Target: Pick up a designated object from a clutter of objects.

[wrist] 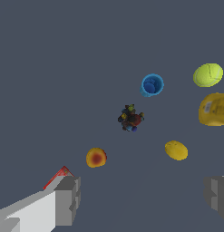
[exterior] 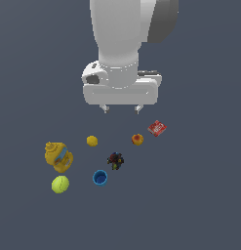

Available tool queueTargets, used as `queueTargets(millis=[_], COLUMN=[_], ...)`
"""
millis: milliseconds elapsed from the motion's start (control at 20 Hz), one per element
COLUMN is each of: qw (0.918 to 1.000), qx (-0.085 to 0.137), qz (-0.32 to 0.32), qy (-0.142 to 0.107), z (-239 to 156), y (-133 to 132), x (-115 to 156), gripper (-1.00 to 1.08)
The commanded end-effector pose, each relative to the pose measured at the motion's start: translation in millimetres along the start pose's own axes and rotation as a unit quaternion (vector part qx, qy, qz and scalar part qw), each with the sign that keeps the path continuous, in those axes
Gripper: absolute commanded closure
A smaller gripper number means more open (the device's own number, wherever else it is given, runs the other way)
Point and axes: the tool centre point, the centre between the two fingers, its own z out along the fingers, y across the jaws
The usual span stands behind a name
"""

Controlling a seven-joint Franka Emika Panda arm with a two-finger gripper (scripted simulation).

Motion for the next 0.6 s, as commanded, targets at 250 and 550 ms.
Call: queueTargets(millis=[250,550], qw=[0.9981,0.9902], qx=[-0.002,-0.007], qz=[0.062,0.14], qy=[-0.002,-0.002], z=[44.2,102.4], y=[5.6,13.9], x=[16.4,31.7], gripper=[-0.92,-0.92])
